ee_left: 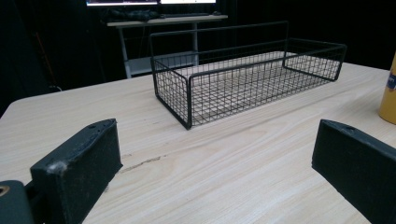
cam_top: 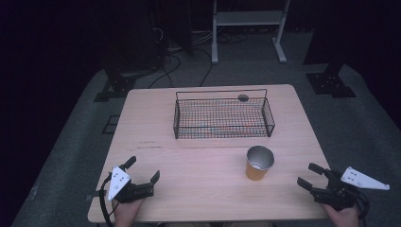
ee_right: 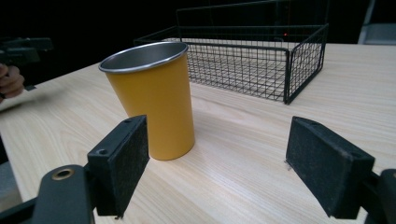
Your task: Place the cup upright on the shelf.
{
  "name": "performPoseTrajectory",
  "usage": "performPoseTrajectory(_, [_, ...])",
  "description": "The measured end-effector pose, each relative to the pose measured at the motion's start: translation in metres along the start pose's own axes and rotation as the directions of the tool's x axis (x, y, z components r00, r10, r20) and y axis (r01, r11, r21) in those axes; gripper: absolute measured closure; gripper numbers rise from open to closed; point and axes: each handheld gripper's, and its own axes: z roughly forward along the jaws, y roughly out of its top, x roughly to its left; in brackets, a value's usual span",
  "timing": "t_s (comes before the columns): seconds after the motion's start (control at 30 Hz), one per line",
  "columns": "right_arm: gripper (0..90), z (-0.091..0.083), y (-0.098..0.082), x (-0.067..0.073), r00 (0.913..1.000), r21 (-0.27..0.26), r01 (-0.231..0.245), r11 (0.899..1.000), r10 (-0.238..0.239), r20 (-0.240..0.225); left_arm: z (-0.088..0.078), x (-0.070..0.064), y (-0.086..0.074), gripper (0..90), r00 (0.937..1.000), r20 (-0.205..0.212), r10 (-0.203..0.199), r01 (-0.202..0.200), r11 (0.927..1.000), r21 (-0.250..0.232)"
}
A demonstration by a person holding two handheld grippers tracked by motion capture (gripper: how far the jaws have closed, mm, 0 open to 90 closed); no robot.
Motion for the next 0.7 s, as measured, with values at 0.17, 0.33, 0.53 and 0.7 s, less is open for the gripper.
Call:
performPoseTrajectory(0.17, [19.7, 0.000, 0.015, -0.002, 0.9993, 0.007, -0.027, 1.000, 0.027, -0.026, -0.001, 0.000, 0.000, 0.1, 1.0000, 0.001, 0.003, -0.003, 1.0000, -0.001])
performPoseTrajectory(0.33, [19.4, 0.004, 0.037, 0.003, 0.9993, 0.021, -0.008, 1.000, 0.009, -0.037, -0.001, 0.001, -0.001, 0.1, 1.0000, 0.004, 0.002, -0.002, 1.0000, 0.000])
performPoseTrajectory(0.53, [19.7, 0.025, 0.076, 0.016, 0.9955, 0.060, 0.029, 0.998, -0.023, -0.092, -0.005, 0.000, 0.001, 0.1, 1.0000, 0.004, 0.006, -0.006, 0.9999, -0.012])
performPoseTrajectory(0.7, [20.5, 0.041, 0.094, 0.022, 0.9927, 0.086, 0.054, 0.995, -0.044, -0.112, -0.006, 0.002, 0.000, 0.1, 1.0000, 0.000, 0.005, -0.005, 0.9999, -0.012])
